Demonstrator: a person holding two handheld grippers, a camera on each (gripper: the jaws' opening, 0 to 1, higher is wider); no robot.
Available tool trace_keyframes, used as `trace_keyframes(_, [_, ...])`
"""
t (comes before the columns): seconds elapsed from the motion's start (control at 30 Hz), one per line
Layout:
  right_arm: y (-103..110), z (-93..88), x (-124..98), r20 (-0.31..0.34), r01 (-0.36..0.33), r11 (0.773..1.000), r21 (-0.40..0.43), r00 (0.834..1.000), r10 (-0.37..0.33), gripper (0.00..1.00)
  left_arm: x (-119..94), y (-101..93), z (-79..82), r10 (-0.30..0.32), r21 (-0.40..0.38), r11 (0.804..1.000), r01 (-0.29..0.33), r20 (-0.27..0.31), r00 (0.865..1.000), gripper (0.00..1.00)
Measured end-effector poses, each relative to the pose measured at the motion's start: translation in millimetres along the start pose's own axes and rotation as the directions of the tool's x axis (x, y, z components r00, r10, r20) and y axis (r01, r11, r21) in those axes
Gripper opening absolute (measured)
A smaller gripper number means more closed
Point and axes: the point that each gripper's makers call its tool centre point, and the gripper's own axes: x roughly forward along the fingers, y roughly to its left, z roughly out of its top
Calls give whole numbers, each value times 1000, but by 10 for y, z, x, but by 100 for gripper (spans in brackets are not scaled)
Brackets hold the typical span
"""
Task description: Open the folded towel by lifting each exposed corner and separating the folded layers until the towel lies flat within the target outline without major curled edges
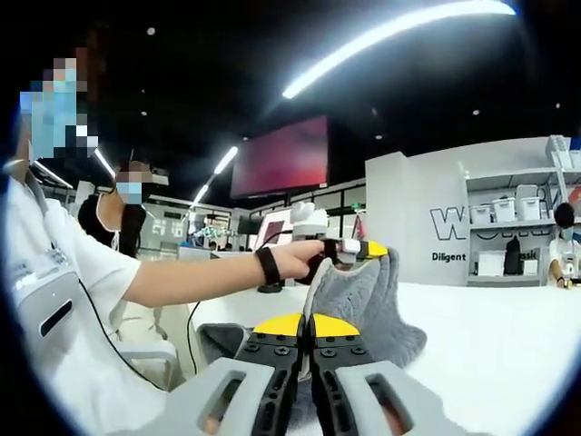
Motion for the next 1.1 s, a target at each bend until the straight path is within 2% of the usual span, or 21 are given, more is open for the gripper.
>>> trace_keyframes(0.07, [-32,11,-30,8,8,1000,-1,1000,-8,0,10,-10,3,1,-5,1000,-1,3,1000,0])
trace_keyframes(0.17, [-91,27,-81,25,11,999,39,1000,-12,0,51,-56,2,-4,-5,1000,4,9,1000,0])
trace_keyframes(0.6, [-218,174,-270,55,63,998,8,996,-63,0,230,-295,17,-28,18,999,28,21,999,0])
trace_keyframes(1.1, [-250,241,-398,60,89,996,-29,994,-87,0,409,-537,-16,-61,28,998,60,12,998,0])
